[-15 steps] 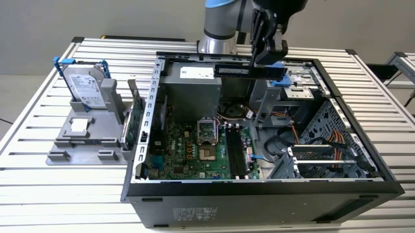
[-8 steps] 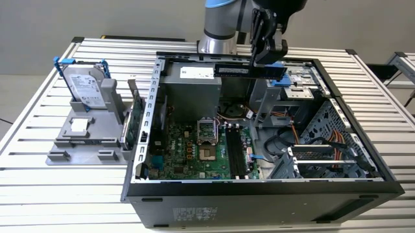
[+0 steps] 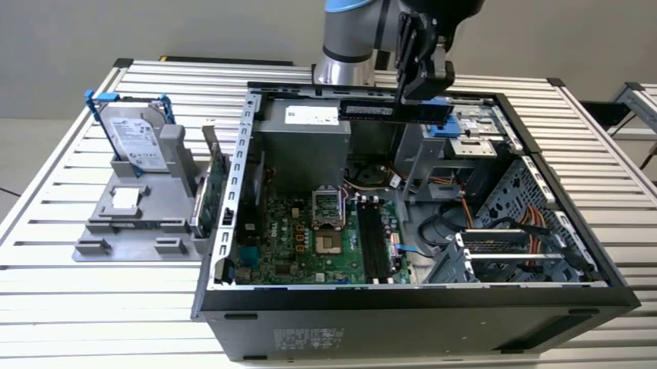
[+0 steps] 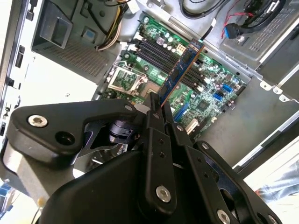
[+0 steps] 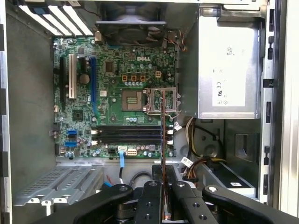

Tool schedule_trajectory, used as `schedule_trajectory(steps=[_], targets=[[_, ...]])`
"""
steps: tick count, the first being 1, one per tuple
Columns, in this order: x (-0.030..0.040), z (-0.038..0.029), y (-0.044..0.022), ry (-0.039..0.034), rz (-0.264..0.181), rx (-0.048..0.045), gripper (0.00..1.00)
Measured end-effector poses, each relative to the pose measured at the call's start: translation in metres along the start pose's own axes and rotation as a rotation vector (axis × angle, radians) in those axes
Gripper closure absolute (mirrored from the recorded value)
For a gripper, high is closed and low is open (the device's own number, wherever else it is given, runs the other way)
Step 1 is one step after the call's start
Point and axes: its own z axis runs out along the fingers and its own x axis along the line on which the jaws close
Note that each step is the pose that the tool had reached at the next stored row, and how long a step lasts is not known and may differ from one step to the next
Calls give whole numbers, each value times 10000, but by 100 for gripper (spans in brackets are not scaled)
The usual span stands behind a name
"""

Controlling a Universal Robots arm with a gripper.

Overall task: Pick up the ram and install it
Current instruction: 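Pick up the ram and move it above insertion slot, then insert the ram into the slot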

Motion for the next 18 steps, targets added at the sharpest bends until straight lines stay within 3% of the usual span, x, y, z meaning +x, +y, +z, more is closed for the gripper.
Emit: schedule_trajectory(steps=[18], targets=[[-12, 0, 0, 1, -25, 0, 100]])
